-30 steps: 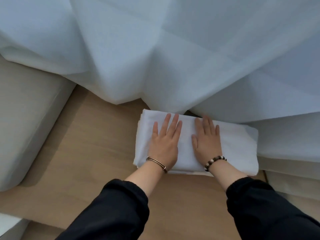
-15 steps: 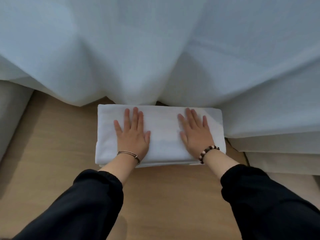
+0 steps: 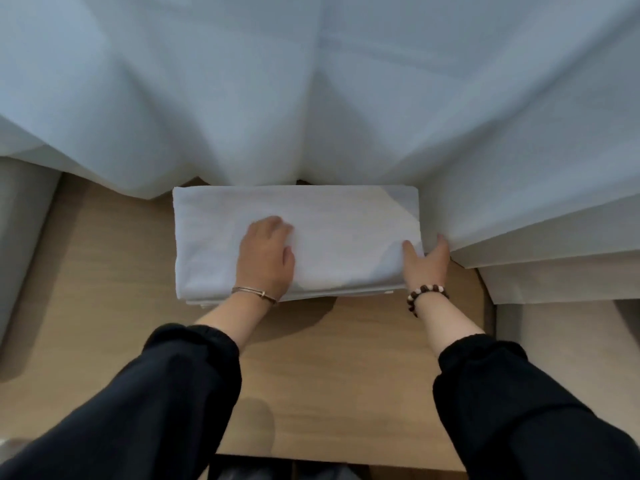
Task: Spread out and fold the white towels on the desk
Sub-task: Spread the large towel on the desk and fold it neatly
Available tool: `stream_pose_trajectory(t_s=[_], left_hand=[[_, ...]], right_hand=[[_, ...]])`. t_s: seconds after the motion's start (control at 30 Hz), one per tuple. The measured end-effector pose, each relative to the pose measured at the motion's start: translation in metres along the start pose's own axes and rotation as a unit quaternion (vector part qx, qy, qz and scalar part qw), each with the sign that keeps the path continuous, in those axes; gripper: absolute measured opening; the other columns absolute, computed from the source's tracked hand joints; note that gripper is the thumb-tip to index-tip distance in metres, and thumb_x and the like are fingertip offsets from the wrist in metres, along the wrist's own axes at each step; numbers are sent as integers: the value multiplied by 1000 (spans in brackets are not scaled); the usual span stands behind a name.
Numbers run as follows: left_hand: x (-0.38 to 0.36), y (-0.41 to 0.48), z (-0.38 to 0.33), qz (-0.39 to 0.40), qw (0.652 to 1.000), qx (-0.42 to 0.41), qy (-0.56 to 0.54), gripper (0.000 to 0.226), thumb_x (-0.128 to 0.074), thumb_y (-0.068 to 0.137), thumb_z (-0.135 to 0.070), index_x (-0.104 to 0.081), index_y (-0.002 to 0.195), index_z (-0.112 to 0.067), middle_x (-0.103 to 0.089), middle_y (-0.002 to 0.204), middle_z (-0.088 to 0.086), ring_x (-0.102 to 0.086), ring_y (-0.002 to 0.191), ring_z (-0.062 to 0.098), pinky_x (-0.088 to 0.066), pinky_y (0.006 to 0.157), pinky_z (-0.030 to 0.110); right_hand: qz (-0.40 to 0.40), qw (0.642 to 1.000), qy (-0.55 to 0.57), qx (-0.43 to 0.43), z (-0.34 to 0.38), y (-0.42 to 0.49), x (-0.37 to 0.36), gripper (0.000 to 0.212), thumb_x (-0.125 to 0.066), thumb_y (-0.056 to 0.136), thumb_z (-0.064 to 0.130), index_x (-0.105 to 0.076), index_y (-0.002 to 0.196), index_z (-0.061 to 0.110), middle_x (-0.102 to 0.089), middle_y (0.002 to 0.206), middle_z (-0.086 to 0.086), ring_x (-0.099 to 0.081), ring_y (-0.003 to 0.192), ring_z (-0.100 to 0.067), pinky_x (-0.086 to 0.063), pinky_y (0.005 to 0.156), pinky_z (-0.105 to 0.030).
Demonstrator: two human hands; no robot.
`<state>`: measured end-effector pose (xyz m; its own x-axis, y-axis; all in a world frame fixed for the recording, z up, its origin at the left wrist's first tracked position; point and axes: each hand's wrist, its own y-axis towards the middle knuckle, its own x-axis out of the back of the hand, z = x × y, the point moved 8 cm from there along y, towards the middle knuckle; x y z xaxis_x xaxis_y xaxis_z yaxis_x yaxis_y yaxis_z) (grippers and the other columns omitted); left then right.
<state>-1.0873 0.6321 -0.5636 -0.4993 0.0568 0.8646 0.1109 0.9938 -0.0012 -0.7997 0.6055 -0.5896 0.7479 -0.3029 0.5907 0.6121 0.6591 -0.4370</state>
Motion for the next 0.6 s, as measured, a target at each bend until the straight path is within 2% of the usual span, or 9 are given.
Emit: stream_pose_trajectory(t_s=[0.07,0.1,0.13,0.2,0.23,0.3,0.37,0.43,0.6], left_hand=[[-2,-27,-17,-12,992,43,-114,16,-54,80,-7,-68,87,-7,-64,85,10,-58,76,24,-43,66,26],[-14,-41,-13,18,974,131,-182,13,-55,82,-8,-67,78,-11,-64,74,4,-56,65,15,-38,59,23],[-30,-57,-4,50,926,259,-270,15,-56,84,-10,-65,72,-13,-62,65,1,-54,54,10,-37,53,22],[-58,-91,9,65,743,487,-455,17,-55,88,-13,-63,74,-10,-60,61,4,-54,38,8,-39,40,18],[-64,-101,12,54,660,548,-511,18,-53,90,-16,-61,77,-8,-61,66,6,-56,37,9,-41,37,16],[-65,-110,21,21,560,599,-572,25,-50,94,-27,-58,82,-7,-62,82,10,-63,49,15,-47,45,20],[-61,-112,32,-14,513,617,-596,30,-51,94,-32,-57,93,-3,-61,100,14,-62,67,22,-48,59,28],[-54,-113,43,-45,504,630,-589,34,-56,92,-33,-53,109,-4,-60,110,19,-62,77,27,-47,69,33],[-44,-106,56,-54,485,636,-599,51,-62,89,-32,-42,130,-9,-60,120,22,-65,91,35,-48,73,37]], right_hand=[[-57,987,72,-130,-33,-24,9,61,-68,84,36,-43,132,8,-46,133,-9,-52,110,-25,-40,83,-29],[-58,976,100,-184,-47,-36,6,52,-69,82,38,-52,118,5,-56,118,-9,-56,92,-22,-43,73,-28],[-41,968,105,-223,-57,-46,1,45,-69,80,41,-58,104,5,-63,105,-9,-57,78,-20,-43,62,-26],[19,960,91,-265,-65,-59,-14,42,-67,80,47,-62,90,7,-67,81,-6,-59,64,-17,-42,53,-28],[52,954,103,-275,-65,-63,-23,41,-67,80,49,-62,86,9,-67,76,-4,-61,63,-17,-46,55,-31],[109,938,155,-291,-62,-66,-44,39,-66,82,48,-58,88,10,-68,81,-5,-65,71,-17,-48,58,-32],[149,923,185,-303,-57,-68,-60,42,-66,83,45,-53,102,11,-68,93,-7,-66,78,-17,-47,56,-32],[164,921,173,-308,-54,-70,-68,49,-67,83,43,-51,116,10,-68,99,-8,-68,77,-17,-48,55,-31],[135,926,144,-322,-49,-69,-80,40,-64,84,33,-50,111,6,-65,77,-7,-69,81,-24,-55,69,-34]])
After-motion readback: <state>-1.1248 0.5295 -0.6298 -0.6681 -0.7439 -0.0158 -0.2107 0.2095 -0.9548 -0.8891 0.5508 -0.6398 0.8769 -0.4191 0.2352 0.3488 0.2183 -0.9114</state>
